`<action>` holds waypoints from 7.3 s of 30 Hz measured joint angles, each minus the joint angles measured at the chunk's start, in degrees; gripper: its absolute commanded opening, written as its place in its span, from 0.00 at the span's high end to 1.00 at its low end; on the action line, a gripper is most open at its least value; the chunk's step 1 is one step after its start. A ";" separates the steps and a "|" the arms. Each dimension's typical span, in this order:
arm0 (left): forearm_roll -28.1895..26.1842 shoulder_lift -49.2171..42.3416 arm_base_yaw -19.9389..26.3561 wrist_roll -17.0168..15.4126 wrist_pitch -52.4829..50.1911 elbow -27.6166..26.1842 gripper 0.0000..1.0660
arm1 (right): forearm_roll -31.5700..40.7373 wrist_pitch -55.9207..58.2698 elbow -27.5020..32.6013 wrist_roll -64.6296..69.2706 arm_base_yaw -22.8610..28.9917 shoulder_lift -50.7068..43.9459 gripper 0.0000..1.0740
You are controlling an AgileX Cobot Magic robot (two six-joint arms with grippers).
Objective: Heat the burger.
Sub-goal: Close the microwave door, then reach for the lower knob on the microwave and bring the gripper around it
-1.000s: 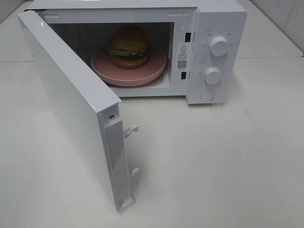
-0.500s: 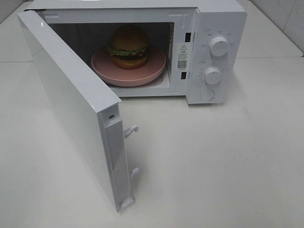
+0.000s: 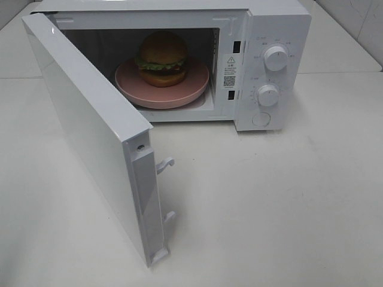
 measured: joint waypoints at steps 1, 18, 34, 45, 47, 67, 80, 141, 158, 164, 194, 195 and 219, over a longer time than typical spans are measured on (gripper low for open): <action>0.06 1.89 0.00 0.00 -1.66 0.00 0.73 | 0.00 0.00 0.00 0.00 0.00 0.00 0.38; 0.11 17.48 0.00 0.00 -34.95 6.13 1.00 | 0.00 0.00 0.00 0.00 0.00 0.00 0.38; 4.47 36.61 0.00 -9.28 -73.91 17.13 1.00 | 0.00 0.00 0.00 0.00 0.00 0.00 0.38; 26.18 53.00 0.00 -24.52 -88.35 17.19 1.00 | 0.00 0.00 0.00 0.00 0.00 0.00 0.38; 29.05 55.86 0.00 -26.07 -90.99 17.19 1.00 | 0.00 0.00 0.00 0.00 0.00 0.00 0.38; 28.93 70.53 -9.80 -24.24 -97.23 10.94 1.00 | 0.00 0.00 0.00 0.00 0.00 0.00 0.38; 25.61 76.20 -16.56 -23.95 -97.40 7.85 1.00 | 0.00 0.00 0.00 0.00 0.00 0.00 0.38; 14.27 104.74 -41.20 -19.54 -82.16 -35.29 1.00 | 0.17 0.00 0.00 0.00 0.00 0.00 0.38; 13.24 110.52 -42.91 -20.86 -76.83 -44.92 1.00 | 0.17 0.00 0.00 0.00 0.00 0.00 0.38; 12.83 110.98 -43.54 -21.43 -74.37 -46.35 1.00 | 0.17 0.00 0.00 0.00 0.00 0.00 0.38; 10.43 90.01 -47.27 -20.40 -28.59 -35.52 0.07 | 0.17 0.00 0.00 0.00 0.00 0.00 0.38; 10.43 88.35 -47.27 -20.40 -22.23 -35.52 0.07 | 0.17 0.00 0.00 0.00 0.00 0.00 0.38; 5.27 73.91 -34.61 -17.42 5.84 -32.77 0.08 | 0.17 0.00 0.00 0.00 0.00 0.00 0.38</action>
